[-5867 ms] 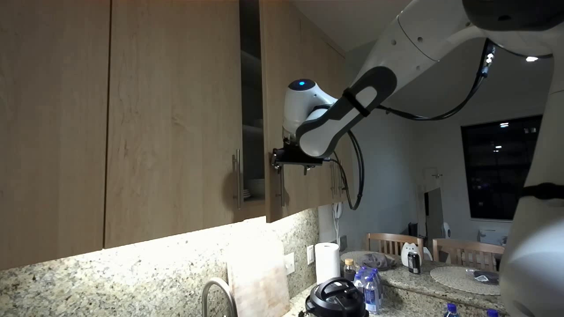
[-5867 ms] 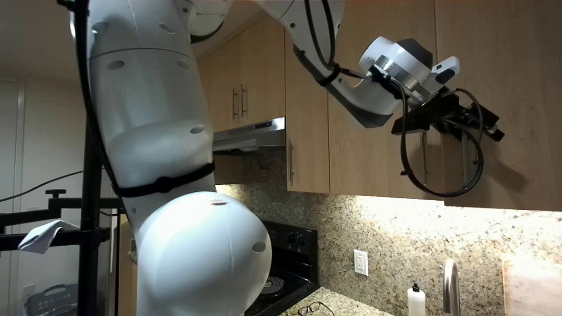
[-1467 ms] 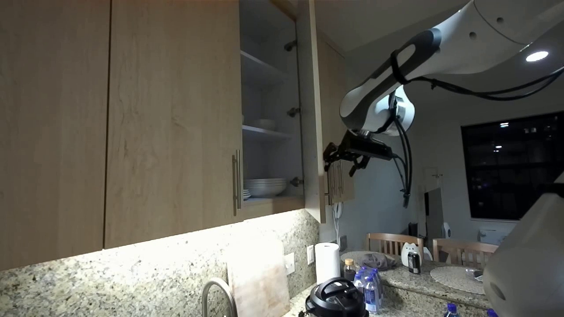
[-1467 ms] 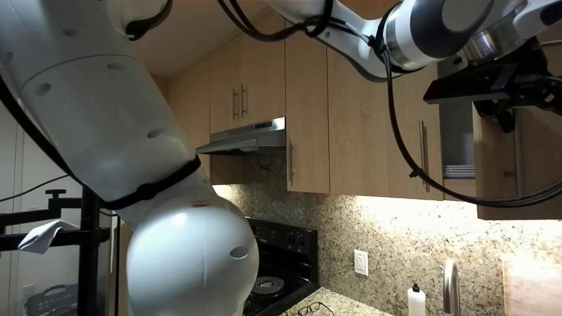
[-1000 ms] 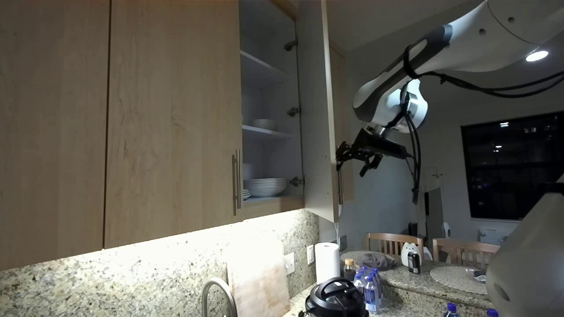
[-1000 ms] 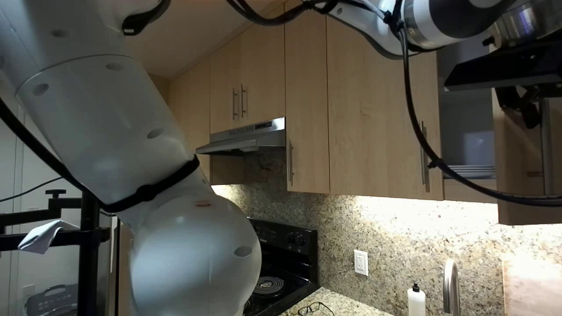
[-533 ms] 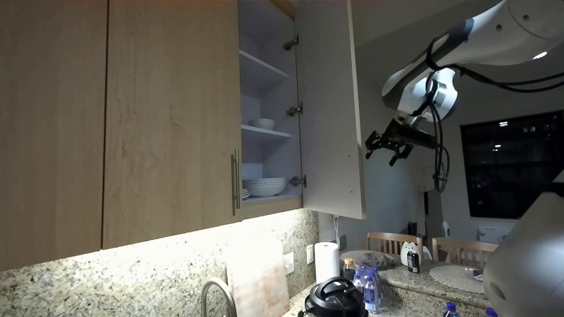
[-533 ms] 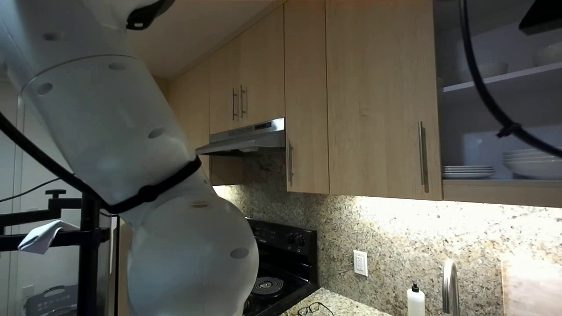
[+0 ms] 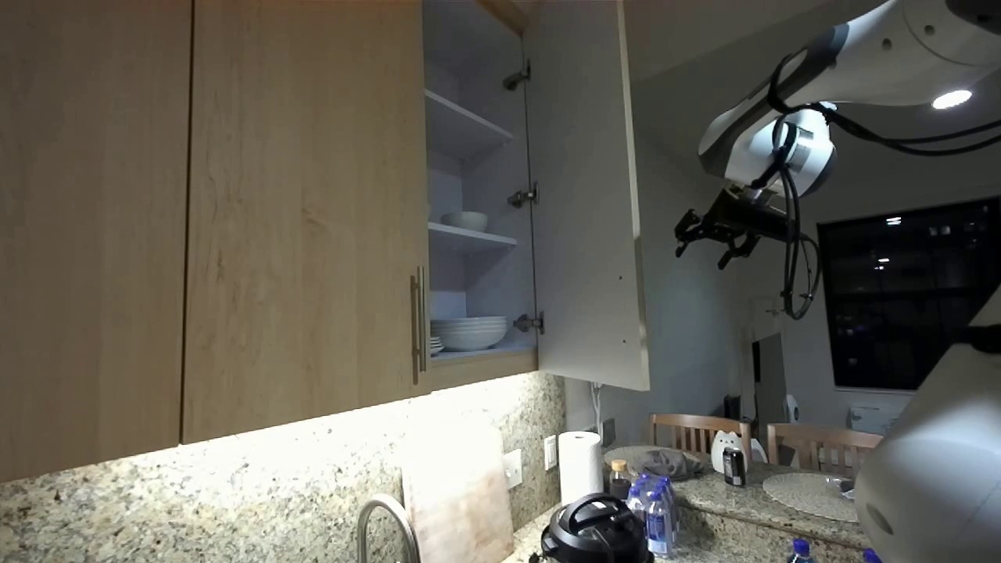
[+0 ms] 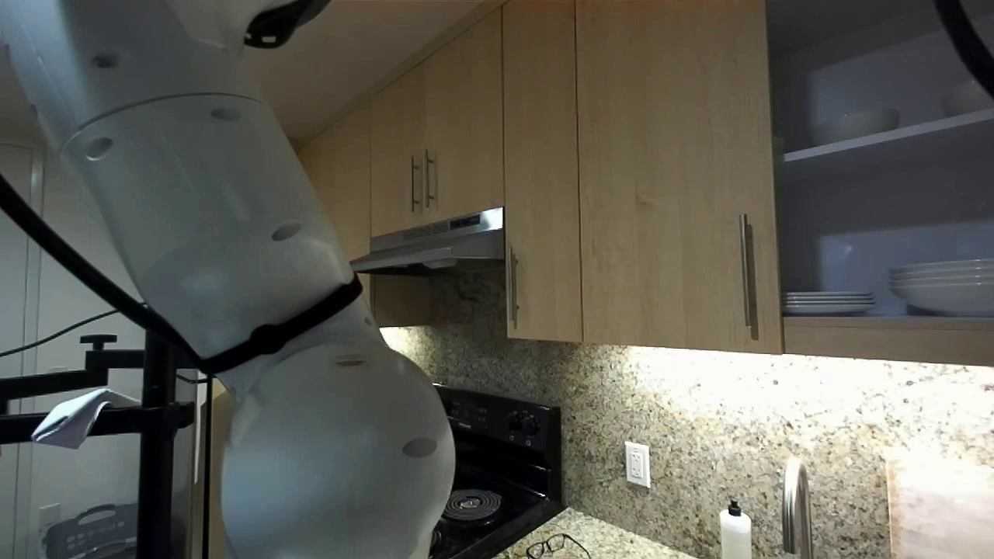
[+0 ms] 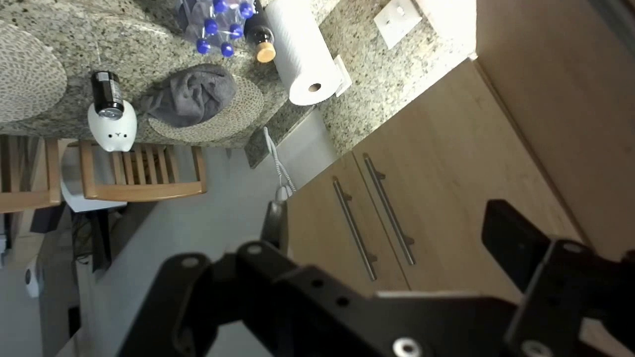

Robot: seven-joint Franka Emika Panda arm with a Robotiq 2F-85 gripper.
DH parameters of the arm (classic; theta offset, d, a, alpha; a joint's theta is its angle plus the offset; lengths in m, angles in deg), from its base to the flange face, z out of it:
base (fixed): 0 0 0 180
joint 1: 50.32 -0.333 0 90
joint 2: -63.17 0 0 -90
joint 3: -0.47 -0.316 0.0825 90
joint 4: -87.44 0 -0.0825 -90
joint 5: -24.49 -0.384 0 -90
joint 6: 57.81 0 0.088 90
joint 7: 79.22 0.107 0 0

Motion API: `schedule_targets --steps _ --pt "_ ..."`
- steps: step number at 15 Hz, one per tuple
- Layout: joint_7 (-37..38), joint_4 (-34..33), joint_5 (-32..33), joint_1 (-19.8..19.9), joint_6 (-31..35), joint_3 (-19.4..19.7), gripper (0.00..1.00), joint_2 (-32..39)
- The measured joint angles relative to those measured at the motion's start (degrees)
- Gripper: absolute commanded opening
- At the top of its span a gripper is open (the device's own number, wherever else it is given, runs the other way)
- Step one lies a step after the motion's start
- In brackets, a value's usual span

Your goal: Open the right cupboard.

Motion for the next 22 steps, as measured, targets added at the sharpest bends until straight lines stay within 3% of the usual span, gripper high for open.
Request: schedule_targets --steps 4,8,12,22 --pt "0.9 -1.2 0.9 3.9 -2.3 -1.5 1.0 -1.2" --pt "0.9 -0.9 7.0 9.0 -13.1 -5.4 1.0 -5.4" --pt "3.0 2.9 13.9 13.0 -23.1 -12.1 1.0 -9.0" --pt "21.3 12.7 18.6 12.3 -37.6 -30.8 1.0 -19.7"
